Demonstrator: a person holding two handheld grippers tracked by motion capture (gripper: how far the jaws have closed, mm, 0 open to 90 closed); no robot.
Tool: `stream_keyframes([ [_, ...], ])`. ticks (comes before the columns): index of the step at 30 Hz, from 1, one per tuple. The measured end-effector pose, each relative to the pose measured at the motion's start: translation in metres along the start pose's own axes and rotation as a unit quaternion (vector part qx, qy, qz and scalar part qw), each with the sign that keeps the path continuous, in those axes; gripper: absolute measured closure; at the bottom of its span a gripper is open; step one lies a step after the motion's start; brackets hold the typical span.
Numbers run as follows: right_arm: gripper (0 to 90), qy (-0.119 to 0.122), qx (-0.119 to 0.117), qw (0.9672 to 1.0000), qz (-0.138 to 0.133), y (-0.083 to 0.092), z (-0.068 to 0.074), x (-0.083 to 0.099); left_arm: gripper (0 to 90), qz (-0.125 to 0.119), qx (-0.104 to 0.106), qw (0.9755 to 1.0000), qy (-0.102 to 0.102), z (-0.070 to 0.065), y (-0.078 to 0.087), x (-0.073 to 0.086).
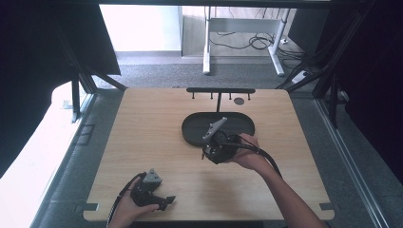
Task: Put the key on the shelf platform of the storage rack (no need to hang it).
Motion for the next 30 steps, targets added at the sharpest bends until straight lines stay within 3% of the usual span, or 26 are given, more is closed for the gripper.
stream_keyframes([
  [23, 49.1, -0.002, -0.002, 1.0, -0.004, 0.006, -0.002, 0.002, 18.2, -0.003, -0.003, 1.0, 0.006, 0.002, 0.0, 0.0],
  [30, 49.1, -0.018, 0.008, 0.9998, -0.001, 0.008, -0.013, 0.005, 18.2, -0.002, -0.004, 1.0, 0.006, 0.001, 0.0, 0.0],
])
Point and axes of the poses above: each handheld gripper's, and its own axes: y roughly backward along the jaws, x roughly out of its underside, z roughly to its left, the point moved 4 cm from there along -y, roughly forward along the jaws, and after that the axes turned 4 degrees about -z, right-handed, at the moved point
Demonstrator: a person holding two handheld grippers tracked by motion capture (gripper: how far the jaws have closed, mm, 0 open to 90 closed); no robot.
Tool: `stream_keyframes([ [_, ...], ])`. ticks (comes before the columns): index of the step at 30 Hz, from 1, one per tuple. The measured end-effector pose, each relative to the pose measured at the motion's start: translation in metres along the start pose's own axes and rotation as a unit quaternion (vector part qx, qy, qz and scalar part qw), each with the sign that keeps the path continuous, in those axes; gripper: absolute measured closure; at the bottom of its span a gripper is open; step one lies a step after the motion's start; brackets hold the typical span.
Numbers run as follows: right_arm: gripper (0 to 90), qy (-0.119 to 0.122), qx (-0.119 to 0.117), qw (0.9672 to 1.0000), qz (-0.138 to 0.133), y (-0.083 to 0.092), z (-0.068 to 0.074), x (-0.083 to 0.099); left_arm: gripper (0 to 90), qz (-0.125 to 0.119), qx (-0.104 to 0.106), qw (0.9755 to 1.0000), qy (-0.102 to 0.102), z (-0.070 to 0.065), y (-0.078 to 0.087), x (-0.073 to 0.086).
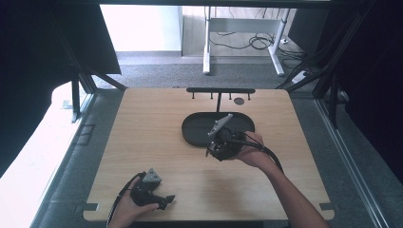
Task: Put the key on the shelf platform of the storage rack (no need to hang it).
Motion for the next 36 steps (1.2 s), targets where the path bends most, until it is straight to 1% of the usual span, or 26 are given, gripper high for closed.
stream_keyframes([
  [5, 49.1, -0.014, 0.003, 0.9999, 0.0, -0.007, -0.013, -0.001, 18.2, -0.001, 0.001, 1.0, 0.001, 0.0, 0.0, 0.0],
  [11, 49.2, -0.029, 0.005, 0.9996, 0.002, -0.02, -0.03, -0.001, 18.2, -0.002, 0.002, 1.0, 0.005, 0.0, 0.0, 0.0],
  [12, 49.2, -0.036, 0.007, 0.9993, 0.003, -0.023, -0.034, -0.002, 18.2, -0.002, 0.002, 1.0, 0.005, 0.0, 0.0, 0.0],
  [17, 49.2, -0.04, 0.008, 0.9992, 0.006, -0.031, -0.042, -0.001, 18.2, -0.001, 0.003, 1.0, 0.005, 0.001, 0.0, 0.0],
  [18, 49.2, -0.042, 0.009, 0.999, 0.009, -0.036, -0.047, 0.0, 18.2, -0.001, 0.003, 1.0, 0.005, 0.001, 0.0, 0.0],
  [19, 49.2, -0.042, 0.009, 0.999, 0.009, -0.036, -0.047, 0.0, 18.2, -0.001, 0.004, 1.0, 0.005, 0.001, 0.0, 0.0],
  [22, 49.2, -0.05, 0.007, 0.9987, 0.006, -0.041, -0.053, 0.0, 18.2, 0.001, 0.003, 1.0, 0.004, 0.001, 0.001, 0.0],
  [25, 49.2, -0.059, 0.005, 0.9982, 0.004, -0.048, -0.061, 0.001, 18.2, -0.002, 0.003, 1.0, 0.007, 0.001, 0.0, 0.0],
  [28, 49.1, -0.062, 0.004, 0.9981, 0.002, -0.052, -0.064, 0.001, 18.2, -0.002, 0.002, 1.0, 0.007, 0.002, 0.0, 0.0],
  [29, 49.2, -0.061, 0.006, 0.9981, 0.006, -0.056, -0.068, 0.002, 18.2, -0.002, 0.002, 1.0, 0.008, 0.002, 0.0, 0.0],
  [32, 49.2, -0.061, 0.009, 0.998, 0.01, -0.061, -0.071, 0.004, 18.2, -0.002, 0.002, 1.0, 0.008, 0.002, 0.001, 0.0],
  [36, 49.1, -0.059, 0.005, 0.9981, 0.015, -0.069, -0.074, 0.006, 18.2, -0.003, 0.004, 1.0, 0.007, 0.003, 0.001, 0.0],
])
Point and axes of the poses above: each handheld gripper's, and its own axes: y roughly backward along the jaws, x roughly out of its underside, z roughly to its left, the point moved 4 cm from there along -y, roughly forward along the jaws, and after that the axes turned 4 degrees about -z, right-handed, at the moved point
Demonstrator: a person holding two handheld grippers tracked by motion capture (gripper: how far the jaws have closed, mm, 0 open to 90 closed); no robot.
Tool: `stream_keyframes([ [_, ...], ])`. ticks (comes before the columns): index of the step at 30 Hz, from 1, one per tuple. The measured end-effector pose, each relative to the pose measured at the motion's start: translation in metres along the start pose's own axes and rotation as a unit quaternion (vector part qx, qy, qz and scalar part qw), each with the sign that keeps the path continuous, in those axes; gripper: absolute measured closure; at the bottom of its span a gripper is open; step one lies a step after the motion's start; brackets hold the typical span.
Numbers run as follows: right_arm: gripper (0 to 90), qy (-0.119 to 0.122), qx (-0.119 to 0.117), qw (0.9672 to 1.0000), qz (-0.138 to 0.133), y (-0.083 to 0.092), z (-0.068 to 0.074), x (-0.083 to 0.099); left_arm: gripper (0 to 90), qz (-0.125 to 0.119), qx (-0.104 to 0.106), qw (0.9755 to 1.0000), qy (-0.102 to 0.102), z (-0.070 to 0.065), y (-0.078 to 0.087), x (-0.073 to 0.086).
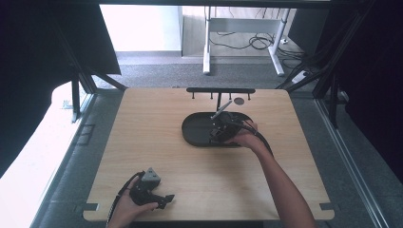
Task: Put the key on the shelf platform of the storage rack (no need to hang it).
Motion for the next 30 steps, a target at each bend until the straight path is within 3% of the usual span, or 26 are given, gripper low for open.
stream_keyframes([
  [10, 49.0, 0.003, -0.004, 1.0, 0.008, -0.019, -0.007, 0.003, 18.2, 0.0, -0.002, 1.0, 0.002, 0.001, 0.001, 0.0],
  [18, 48.8, 0.001, 0.01, 0.9992, 0.038, -0.034, -0.015, 0.009, 18.2, 0.0, -0.002, 1.0, 0.001, 0.001, 0.001, 0.001],
  [24, 48.6, -0.002, 0.012, 0.9995, 0.029, -0.037, -0.019, 0.01, 18.2, 0.0, -0.002, 1.0, 0.001, 0.001, 0.001, 0.001],
  [30, 45.8, 0.009, 0.035, 0.9988, 0.034, -0.036, -0.018, 0.012, 18.2, 0.001, -0.003, 1.0, 0.001, 0.001, 0.001, 0.001],
])
Point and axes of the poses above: each handheld gripper's, and its own axes: y roughly backward along the jaws, x roughly out of its underside, z roughly to its left, the point moved 4 cm from there along -y, roughly forward along the jaws, and after that the axes turned 4 degrees about -z, right-handed, at the moved point
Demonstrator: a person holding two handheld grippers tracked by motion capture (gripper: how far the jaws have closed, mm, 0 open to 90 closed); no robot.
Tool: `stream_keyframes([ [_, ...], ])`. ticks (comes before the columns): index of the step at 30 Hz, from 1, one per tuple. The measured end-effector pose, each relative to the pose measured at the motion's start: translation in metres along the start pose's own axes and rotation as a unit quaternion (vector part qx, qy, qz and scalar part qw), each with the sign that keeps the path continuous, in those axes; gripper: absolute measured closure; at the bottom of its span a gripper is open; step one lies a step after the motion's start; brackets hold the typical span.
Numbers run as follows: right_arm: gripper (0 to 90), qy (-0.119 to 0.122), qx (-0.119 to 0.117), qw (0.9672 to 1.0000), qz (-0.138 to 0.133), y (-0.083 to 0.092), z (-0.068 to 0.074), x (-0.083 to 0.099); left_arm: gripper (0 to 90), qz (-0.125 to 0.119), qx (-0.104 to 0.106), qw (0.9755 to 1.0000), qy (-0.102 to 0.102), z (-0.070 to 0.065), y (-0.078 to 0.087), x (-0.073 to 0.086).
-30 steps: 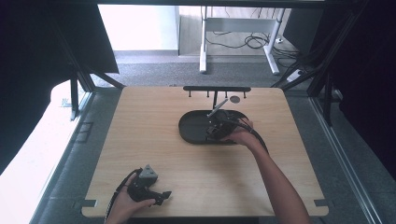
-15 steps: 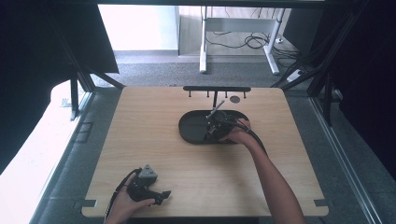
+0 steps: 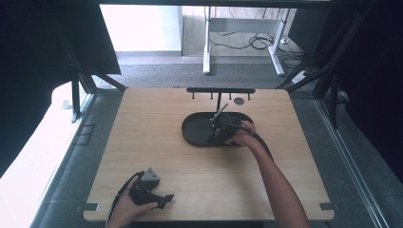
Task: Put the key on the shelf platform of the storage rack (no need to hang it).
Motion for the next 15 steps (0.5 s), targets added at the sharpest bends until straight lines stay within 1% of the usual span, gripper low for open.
stream_keyframes([
  [2, 45.3, -0.001, 0.002, 1.0, 0.001, 0.0, 0.0, 0.0, 18.2, 0.0, 0.0, 1.0, 0.0, 0.0, 0.0, 0.0],
  [3, 44.9, 0.0, 0.005, 1.0, 0.0, 0.001, 0.0, 0.0, 18.2, 0.0, 0.0, 1.0, 0.0, 0.0, 0.0, 0.0],
  [4, 44.5, -0.001, 0.004, 1.0, -0.006, 0.003, -0.001, 0.0, 18.2, 0.0, 0.001, 1.0, 0.0, 0.0, 0.0, 0.0],
  [5, 44.5, -0.001, 0.004, 1.0, -0.006, 0.003, -0.001, 0.0, 18.2, 0.0, 0.001, 1.0, 0.0, 0.0, 0.0, 0.0],
  [11, 43.6, 0.007, 0.007, 0.9998, -0.019, 0.01, 0.005, -0.003, 18.1, -0.001, 0.0, 1.0, 0.0, 0.0, 0.0, 0.0],
  [15, 41.7, 0.01, 0.007, 0.9994, -0.032, 0.019, 0.01, -0.006, 18.1, 0.0, 0.0, 1.0, -0.001, 0.0, 0.0, 0.0],
])
Point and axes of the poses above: each handheld gripper's, and its own axes: y roughly backward along the jaws, x roughly out of its underside, z roughly to its left, the point moved 4 cm from there along -y, roughly forward along the jaws, and after that the axes turned 4 degrees about -z, right-handed, at the moved point
